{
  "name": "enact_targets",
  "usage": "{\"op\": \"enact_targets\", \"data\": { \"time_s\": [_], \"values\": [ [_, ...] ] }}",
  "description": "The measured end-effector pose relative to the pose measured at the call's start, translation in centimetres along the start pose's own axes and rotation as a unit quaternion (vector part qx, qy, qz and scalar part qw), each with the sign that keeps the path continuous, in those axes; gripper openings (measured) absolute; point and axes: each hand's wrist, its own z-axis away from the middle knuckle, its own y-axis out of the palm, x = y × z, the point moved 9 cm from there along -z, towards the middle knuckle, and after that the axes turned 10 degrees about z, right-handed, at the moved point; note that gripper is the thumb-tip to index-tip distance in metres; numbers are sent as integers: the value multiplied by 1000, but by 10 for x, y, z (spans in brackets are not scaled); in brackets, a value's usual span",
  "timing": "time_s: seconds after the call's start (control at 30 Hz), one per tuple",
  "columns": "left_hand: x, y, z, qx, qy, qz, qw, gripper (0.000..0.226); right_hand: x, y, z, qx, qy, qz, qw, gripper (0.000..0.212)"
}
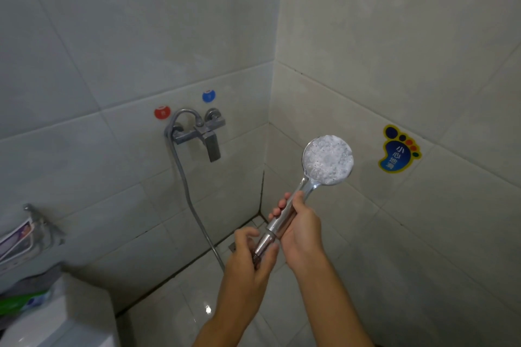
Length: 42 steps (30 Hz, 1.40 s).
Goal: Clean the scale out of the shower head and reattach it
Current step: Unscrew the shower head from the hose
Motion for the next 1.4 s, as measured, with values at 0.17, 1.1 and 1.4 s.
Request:
{"op": "enact_targets", "data": {
  "time_s": [0.17,1.1,1.4],
  "values": [
    [1,1,1,6,10,-18,1000,19,0,-1,1,0,1,-4,1000,26],
    [-1,-1,6,-3,2,1,1000,20,-3,-3,-1,-1,-10,6,1000,27],
    [0,-1,5,5,10,-34,999,10,-4,-4,0,-5,-9,13,1000,27]
  ]
}}
